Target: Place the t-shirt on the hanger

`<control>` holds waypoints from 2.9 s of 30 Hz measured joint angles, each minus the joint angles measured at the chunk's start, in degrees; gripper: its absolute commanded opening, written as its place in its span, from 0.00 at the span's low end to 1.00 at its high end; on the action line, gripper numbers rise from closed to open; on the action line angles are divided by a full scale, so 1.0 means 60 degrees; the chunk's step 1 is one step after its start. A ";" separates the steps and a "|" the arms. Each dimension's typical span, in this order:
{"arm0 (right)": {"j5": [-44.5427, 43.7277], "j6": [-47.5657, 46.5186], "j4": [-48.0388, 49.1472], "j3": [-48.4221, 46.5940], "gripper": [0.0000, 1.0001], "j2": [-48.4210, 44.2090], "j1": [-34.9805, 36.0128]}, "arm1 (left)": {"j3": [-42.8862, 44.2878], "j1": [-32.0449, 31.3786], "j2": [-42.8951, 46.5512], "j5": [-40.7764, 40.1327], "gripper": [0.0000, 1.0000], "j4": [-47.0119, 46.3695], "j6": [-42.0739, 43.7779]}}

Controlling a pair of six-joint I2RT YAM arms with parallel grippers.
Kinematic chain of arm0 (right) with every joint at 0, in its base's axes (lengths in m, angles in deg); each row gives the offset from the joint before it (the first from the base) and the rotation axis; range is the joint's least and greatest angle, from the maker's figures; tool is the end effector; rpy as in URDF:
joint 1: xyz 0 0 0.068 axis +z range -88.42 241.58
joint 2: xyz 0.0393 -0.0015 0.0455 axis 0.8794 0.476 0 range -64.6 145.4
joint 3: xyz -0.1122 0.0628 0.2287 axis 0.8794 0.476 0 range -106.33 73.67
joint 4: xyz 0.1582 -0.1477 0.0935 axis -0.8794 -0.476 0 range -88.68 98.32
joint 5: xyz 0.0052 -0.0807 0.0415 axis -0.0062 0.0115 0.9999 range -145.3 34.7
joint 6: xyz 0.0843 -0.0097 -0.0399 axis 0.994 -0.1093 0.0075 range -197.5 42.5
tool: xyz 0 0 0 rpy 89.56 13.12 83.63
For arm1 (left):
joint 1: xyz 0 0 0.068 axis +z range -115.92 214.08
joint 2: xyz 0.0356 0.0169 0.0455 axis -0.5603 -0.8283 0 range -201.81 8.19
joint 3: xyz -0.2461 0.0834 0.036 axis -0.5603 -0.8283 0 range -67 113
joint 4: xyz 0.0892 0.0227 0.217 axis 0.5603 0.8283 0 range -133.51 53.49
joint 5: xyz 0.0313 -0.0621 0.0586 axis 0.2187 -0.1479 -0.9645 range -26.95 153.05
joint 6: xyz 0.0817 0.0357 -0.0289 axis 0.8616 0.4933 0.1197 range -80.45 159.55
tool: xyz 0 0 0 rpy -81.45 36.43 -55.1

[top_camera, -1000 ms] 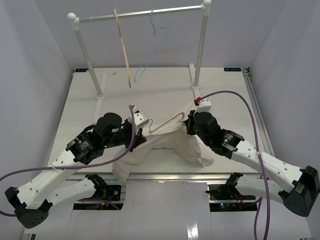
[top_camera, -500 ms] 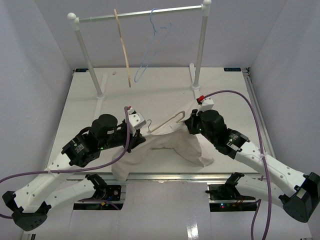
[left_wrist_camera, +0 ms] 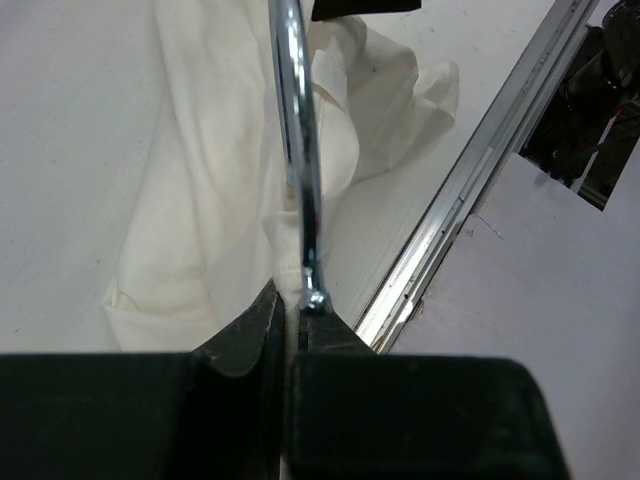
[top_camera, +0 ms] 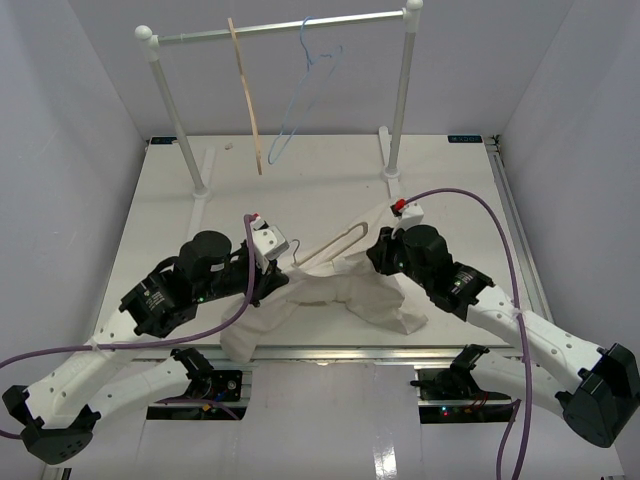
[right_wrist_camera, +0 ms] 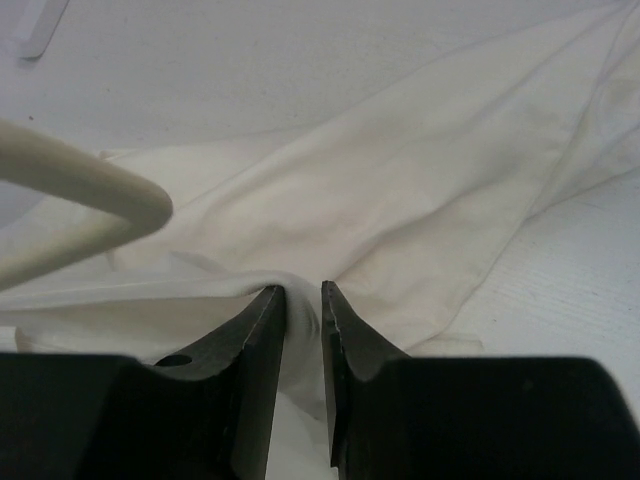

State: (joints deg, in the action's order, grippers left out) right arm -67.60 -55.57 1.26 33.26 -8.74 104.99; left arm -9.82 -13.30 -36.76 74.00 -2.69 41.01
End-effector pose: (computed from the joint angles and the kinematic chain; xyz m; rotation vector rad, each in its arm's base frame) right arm 0.1925 0.1574 0.2630 -0.2301 1.9799 0.5366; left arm 0.1090 -0.1421 0.3219 0.9907 1.8889 -0.6813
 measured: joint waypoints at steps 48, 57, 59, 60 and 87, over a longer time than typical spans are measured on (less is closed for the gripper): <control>0.3949 -0.2431 -0.3112 -0.3374 0.24 0.0366 -0.0059 | -0.0140 0.0011 -0.1904 0.1929 0.00 0.0191 0.0962; 0.5482 -0.2948 -0.2913 -0.2906 0.46 -0.0868 0.0056 | -0.0156 0.0007 -0.1847 0.3366 0.00 -0.0112 0.1008; 0.6021 -0.3027 -0.2432 -0.2903 0.49 -0.1024 0.0056 | -0.0168 0.0007 -0.1847 0.3531 0.00 -0.0166 0.1002; 0.6281 -0.3066 -0.2182 -0.2903 0.49 -0.1040 0.0059 | -0.0181 0.0007 -0.1847 0.3595 0.00 -0.0197 0.0996; 0.6922 -0.3706 0.0513 -0.2129 0.08 0.0444 0.1541 | 0.0371 0.0006 -0.1991 0.2962 0.41 -0.0119 -0.0115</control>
State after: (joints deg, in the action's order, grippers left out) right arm -26.07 -77.81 4.34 20.49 -6.08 114.24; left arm -7.60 -13.26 -48.70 91.78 -3.41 40.32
